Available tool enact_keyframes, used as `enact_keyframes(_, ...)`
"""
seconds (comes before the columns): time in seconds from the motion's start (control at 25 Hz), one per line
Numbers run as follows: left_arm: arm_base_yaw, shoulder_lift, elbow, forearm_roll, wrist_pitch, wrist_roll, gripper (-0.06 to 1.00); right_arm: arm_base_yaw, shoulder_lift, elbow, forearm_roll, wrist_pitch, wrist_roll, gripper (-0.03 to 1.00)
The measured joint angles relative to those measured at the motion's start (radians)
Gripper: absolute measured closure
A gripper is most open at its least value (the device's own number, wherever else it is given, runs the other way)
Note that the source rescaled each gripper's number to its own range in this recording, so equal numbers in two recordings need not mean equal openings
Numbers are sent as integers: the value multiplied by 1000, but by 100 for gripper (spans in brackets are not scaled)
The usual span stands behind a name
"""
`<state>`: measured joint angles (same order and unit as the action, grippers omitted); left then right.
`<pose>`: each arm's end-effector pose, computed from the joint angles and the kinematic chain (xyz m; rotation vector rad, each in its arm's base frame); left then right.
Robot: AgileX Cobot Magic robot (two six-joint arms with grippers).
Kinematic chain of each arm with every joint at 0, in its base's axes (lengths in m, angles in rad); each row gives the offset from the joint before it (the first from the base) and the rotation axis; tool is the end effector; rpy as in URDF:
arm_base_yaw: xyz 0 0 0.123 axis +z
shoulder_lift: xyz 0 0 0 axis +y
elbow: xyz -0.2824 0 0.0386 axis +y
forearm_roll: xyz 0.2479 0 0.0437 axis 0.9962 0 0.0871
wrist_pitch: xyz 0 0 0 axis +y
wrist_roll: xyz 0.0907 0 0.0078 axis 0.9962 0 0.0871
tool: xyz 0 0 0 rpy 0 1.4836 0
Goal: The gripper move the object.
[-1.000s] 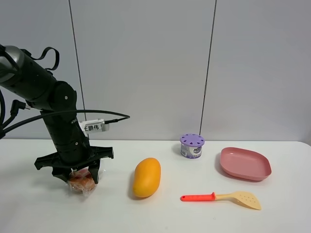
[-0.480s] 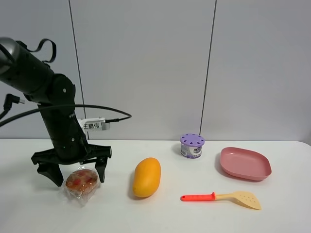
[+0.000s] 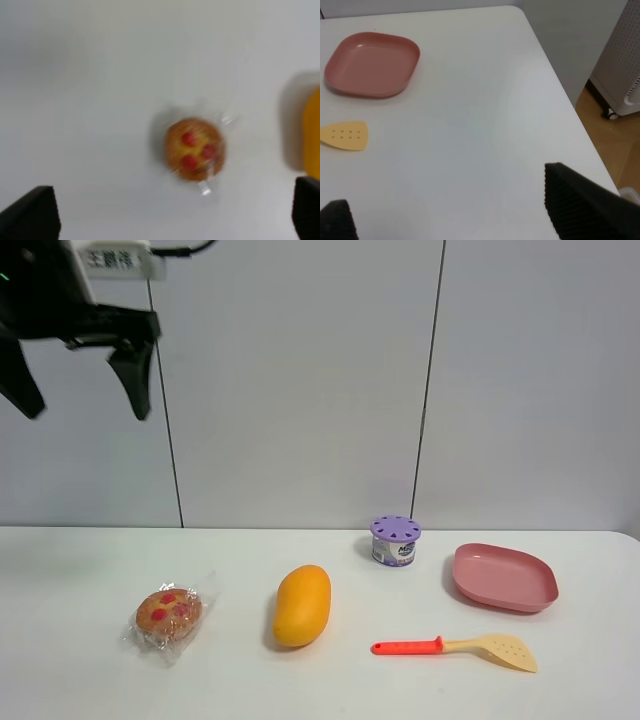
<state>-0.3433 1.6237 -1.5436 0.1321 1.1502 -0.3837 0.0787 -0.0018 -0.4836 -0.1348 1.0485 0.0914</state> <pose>0.3255 -0.1047 0.3445 -0.0170 2.6958 -0.0412 -0.0023 -0.0108 0.2742 0.0170 2.0397 -0.0550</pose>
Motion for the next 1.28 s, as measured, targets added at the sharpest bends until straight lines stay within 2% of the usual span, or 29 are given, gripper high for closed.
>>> enact_keyframes(0.12, 52, -103, -11, 25, 51, 34, 9, 0, 0, 0, 0, 0, 0, -3)
enact_keyframes(0.28, 156, -281, 24, 31, 55, 79, 9, 0, 0, 0, 0, 0, 0, -3)
enact_keyframes(0.44, 319, -495, 129, 9, 56, 146, 9, 0, 0, 0, 0, 0, 0, -3)
enact_keyframes(0.64, 549, -797, 287, -99, 57, 291, 9, 0, 0, 0, 0, 0, 0, -3)
enact_keyframes(0.76, 628, -991, 374, -199, 60, 331, 9, 0, 0, 0, 0, 0, 0, -3)
enact_keyframes(0.88, 652, -1159, 465, -259, 62, 341, 9, 0, 0, 0, 0, 0, 0, -3)
enact_keyframes(1.28, 653, -1604, 818, -254, 35, 367, 9, 0, 0, 0, 0, 0, 0, -3)
